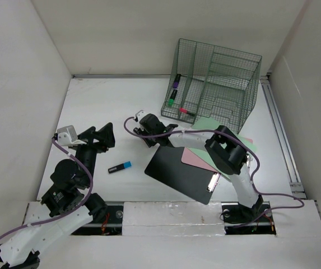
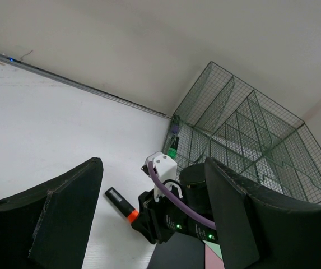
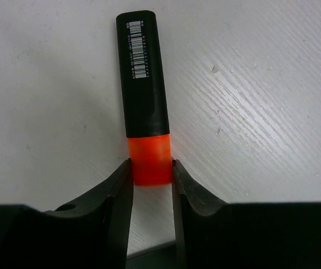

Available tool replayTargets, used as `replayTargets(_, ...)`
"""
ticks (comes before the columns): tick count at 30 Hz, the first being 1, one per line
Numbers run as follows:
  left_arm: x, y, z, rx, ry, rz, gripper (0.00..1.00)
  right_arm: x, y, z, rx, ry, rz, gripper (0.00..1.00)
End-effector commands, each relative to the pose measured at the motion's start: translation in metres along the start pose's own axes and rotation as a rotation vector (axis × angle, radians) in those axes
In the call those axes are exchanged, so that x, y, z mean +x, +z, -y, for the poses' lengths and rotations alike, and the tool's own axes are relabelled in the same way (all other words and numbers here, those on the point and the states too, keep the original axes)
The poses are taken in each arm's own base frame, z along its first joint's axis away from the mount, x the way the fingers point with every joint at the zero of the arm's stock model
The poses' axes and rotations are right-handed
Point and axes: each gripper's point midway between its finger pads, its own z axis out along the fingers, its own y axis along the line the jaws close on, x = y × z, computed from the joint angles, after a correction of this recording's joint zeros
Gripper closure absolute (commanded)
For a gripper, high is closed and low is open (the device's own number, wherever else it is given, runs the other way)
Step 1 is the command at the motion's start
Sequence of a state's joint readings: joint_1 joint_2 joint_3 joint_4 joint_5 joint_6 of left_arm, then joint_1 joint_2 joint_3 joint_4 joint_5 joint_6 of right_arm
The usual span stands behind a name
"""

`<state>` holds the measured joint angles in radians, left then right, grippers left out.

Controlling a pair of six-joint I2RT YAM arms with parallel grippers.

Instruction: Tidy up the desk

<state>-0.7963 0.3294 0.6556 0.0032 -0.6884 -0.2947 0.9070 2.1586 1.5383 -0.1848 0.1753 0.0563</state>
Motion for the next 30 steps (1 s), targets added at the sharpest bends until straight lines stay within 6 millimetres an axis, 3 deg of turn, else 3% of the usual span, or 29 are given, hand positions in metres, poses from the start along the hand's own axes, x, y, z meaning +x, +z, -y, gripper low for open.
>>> replayTargets(1, -0.012, 0.001, 0.006, 0.018, -0.016, 0.029, 0.31, -0.012, -0.011, -0.003, -0.015, -0.002, 0.028, 0.89)
replayTargets(4, -0.012, 0.001, 0.006, 0.021, -0.016, 0.031, 0.31, -0.044, -0.033, -0.003, -0.05, 0.047, 0.124, 0.92)
replayTargets(6, -0.012, 0.0, 0.007, 0.026, -0.016, 0.028, 0.31, -0.072, -0.054, 0.008, -0.049, 0.106, 0.217, 0.93)
replayTargets(12, -0.011, 0.0, 0.009, 0.036, -0.016, 0.024, 0.31, -0.134, -0.1, 0.076, 0.007, 0.389, 0.471, 0.94)
replayTargets(14, -0.012, -0.001, 0.008, 0.034, -0.019, 0.028, 0.31, -0.142, -0.105, 0.11, 0.081, 0.503, 0.528, 0.95)
replayTargets(16, -0.012, 0.0, 0.008, 0.036, -0.019, 0.028, 0.31, -0.144, -0.107, 0.131, 0.117, 0.65, 0.568, 0.95)
replayTargets(22, -0.014, -0.002, 0.009, 0.044, -0.026, 0.031, 0.31, -0.16, -0.11, 0.177, 0.209, 0.898, 0.721, 0.97)
replayTargets(25, -0.015, -0.003, 0.009, 0.047, -0.029, 0.032, 0.31, -0.17, -0.113, 0.187, 0.24, 0.974, 0.769, 0.97)
replayTargets(30, -0.017, -0.005, 0.009, 0.051, -0.037, 0.038, 0.31, -0.169, -0.105, 0.192, 0.306, 1.067, 0.792, 0.98)
